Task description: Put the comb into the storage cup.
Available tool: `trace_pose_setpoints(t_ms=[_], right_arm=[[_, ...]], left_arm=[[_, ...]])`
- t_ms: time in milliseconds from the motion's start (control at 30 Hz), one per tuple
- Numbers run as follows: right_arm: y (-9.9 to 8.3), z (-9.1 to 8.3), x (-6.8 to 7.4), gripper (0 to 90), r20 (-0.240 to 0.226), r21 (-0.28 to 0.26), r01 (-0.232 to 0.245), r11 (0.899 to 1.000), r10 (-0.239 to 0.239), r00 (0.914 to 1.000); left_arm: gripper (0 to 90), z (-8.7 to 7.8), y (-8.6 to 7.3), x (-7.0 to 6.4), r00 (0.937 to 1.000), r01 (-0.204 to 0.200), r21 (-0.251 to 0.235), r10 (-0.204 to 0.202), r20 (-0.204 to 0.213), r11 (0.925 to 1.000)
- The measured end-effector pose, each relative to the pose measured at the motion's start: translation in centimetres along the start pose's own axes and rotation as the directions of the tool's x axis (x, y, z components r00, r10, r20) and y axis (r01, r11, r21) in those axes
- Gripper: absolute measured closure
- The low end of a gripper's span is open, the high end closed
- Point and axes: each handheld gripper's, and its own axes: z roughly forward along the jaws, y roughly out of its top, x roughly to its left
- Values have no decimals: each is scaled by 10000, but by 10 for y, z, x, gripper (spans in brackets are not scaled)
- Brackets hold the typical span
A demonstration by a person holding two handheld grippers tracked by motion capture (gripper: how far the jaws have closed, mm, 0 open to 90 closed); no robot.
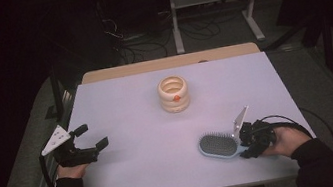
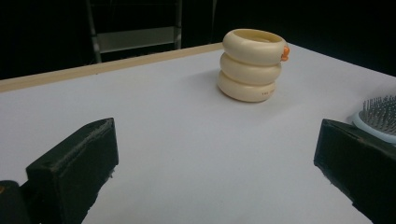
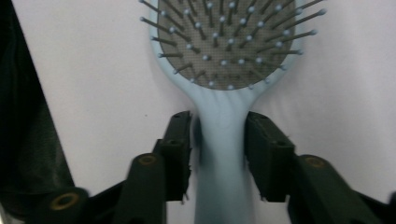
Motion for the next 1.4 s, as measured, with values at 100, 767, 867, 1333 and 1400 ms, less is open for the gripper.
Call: trace_pose_setpoints(t_ms=[100, 767, 867, 1333, 1400], right_arm=[[-1, 0, -1, 675, -15, -184, -31, 9998, 31, 10000], [-7, -6, 0, 687, 215, -967, 6, 9953, 15, 9998], [-6, -10, 0, 687, 205, -1071, 28, 9942, -6, 9998], [10, -32, -1, 687, 479, -1554, 329, 9873, -257, 9985], [13, -34, -1, 687, 516, -1619, 382, 9861, -302, 9982]], left_arm=[[0, 0, 0, 0, 10000, -7, 10, 7, 5, 10000], [0, 0, 0, 0, 10000, -30, 68, 30, -3, 10000], [0, 0, 0, 0, 10000, -21, 60, 21, 7, 10000], [0, 0, 0, 0, 10000, -12, 35, 12, 7, 10000], [0, 0, 0, 0, 10000, -21, 48, 21, 5, 10000]])
